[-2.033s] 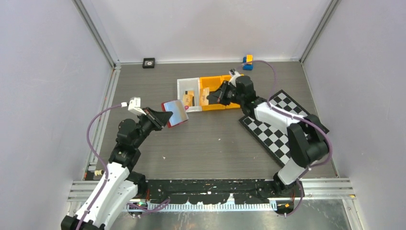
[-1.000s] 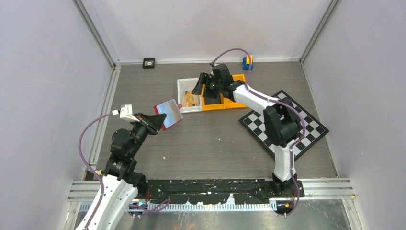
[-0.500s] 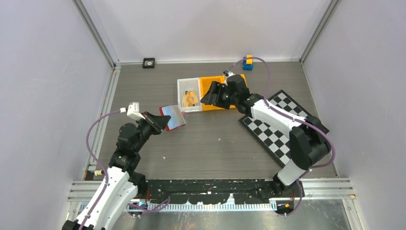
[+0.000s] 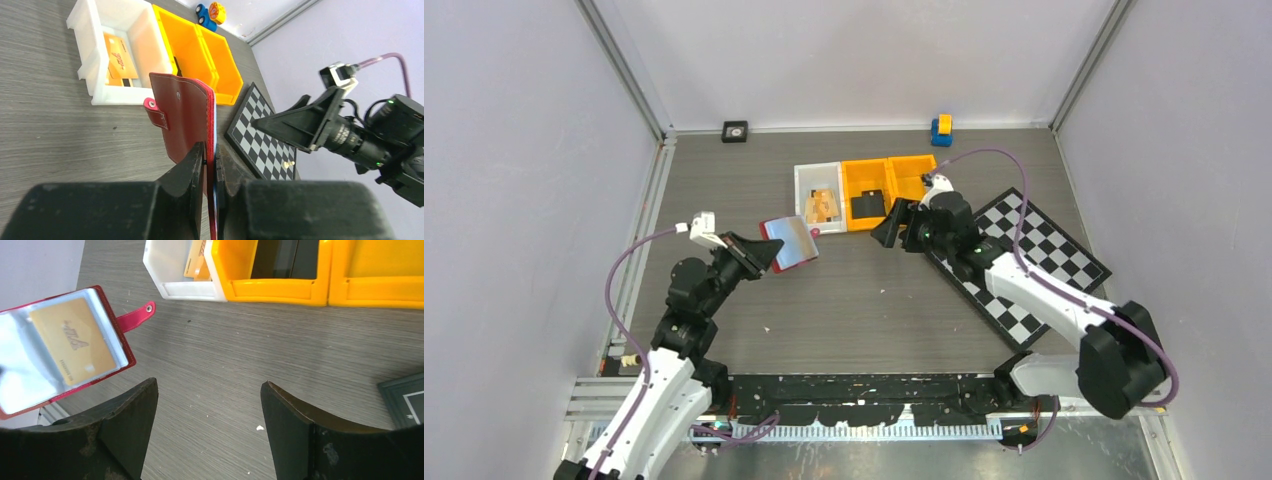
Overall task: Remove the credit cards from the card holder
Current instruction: Remove the credit card from the card holder.
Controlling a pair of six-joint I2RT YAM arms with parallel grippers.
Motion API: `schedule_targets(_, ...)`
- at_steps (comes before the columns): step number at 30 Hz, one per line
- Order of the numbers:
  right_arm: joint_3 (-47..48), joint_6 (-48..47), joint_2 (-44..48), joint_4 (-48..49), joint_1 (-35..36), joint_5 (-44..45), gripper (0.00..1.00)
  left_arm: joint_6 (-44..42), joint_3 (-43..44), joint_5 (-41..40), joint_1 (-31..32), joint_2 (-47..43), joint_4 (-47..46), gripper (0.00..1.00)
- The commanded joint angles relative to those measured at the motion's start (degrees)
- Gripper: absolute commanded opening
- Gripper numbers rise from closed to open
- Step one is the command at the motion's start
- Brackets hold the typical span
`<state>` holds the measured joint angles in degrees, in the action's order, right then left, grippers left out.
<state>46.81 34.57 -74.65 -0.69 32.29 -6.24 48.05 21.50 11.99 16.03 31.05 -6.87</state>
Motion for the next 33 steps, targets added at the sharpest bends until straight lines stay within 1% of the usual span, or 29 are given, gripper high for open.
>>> schedule_targets(1,-2.45,-3.52,7.47,0.2,0.17,5.98,0.8,1.56,0.92,2.32,-0.3,2.76,-6.05,0.0)
schedule_targets(3,-3.71,-2.99,8.34,2.22,0.21,8.27,0.8,2.82,1.21,3.88,-0.3,4.92,-6.93,0.0)
schedule_targets(5,-4.4,-1.38,8.14,3.62,0.24,8.94,0.8,4.94,1.56,7.16,-0.3,7.19,-8.67,0.0)
schedule_targets(7,-4.4,-0.62,7.07,5.69,0.17,7.14,0.8,6.6,2.15,10.14,-0.18,9.17,-11.18,0.0)
schedule_targets(8,-4.32,-0.06,6.35,6.77,0.21,4.84,0.8,7.03,2.34,10.68,-0.01,10.05,-11.74,0.0)
schedule_targets(14,-0.56,2.97,0.3,9.56,0.3,-0.73,0.79,4.55,1.41,8.46,0.12,14.08,-13.41,0.0)
schedule_targets(17,-1.12,3.24,-1.19,11.98,0.27,-2.57,0.79,5.98,1.69,9.33,0.47,16.22,-10.76,0.0)
schedule_targets(20,-1.55,3.8,-2.24,11.92,0.26,-1.13,0.79,10.89,-0.54,7.49,2.07,17.66,-15.26,0.0)
schedule_targets(22,-1.47,3.75,-2.47,11.76,0.31,-1.66,0.79,13.06,-1.82,3.46,5.68,18.12,-19.86,0.0)
schedule_targets(24,-1.38,3.15,-1.6,10.7,0.29,-1.25,0.79,11.43,-1.3,-2.11,10.45,18.18,-20.4,0.0)
schedule_targets(26,-1.63,1.58,0.14,9.26,0.26,-1.29,0.79,7.71,-0.35,-5.91,14.52,18.58,-21.55,0.0)
schedule_targets(27,-2.3,1.1,1.33,8.85,0.27,-0.65,0.79,5.82,0.79,-6.37,15.54,18.95,-21.75,0.0)
schedule_targets(30,-5.07,0.51,4.6,9.93,0.25,2.38,0.79,1.25,3.53,-5.44,15.88,20.25,-21.86,0.0)
schedule_targets(33,-6.73,1.35,5.34,12.78,0.23,4.52,0.79,-1.13,4.82,-2.02,15.93,20.74,-22.04,0.0)
